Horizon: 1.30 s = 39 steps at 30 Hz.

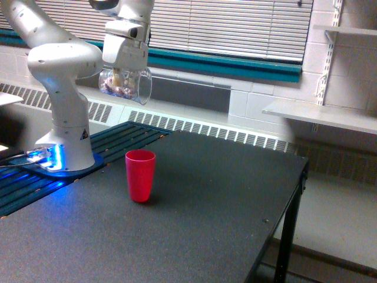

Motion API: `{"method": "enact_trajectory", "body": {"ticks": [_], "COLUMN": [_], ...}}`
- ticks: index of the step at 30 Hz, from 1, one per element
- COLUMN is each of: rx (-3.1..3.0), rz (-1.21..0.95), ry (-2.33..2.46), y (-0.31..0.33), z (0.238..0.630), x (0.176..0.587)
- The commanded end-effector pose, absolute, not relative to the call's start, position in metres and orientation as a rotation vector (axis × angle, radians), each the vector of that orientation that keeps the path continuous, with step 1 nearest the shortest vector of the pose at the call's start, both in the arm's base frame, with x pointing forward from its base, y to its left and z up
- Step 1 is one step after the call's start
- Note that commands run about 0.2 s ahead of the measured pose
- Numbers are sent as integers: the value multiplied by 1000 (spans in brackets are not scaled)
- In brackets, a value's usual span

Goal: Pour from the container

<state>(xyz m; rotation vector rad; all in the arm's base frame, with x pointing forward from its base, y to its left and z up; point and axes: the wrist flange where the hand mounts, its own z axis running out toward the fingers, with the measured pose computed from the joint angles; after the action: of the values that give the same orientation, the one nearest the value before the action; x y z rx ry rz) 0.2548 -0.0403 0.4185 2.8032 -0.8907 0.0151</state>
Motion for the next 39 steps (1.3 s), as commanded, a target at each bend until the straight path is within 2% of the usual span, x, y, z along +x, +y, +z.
{"method": "enact_trajectory", "body": {"ticks": [1,39], "rx": [2781,2705], "rz": [-6,-107], "ry": [-890,-905], "y": [-44,-60], "z": [420,423], "x": [255,251]}}
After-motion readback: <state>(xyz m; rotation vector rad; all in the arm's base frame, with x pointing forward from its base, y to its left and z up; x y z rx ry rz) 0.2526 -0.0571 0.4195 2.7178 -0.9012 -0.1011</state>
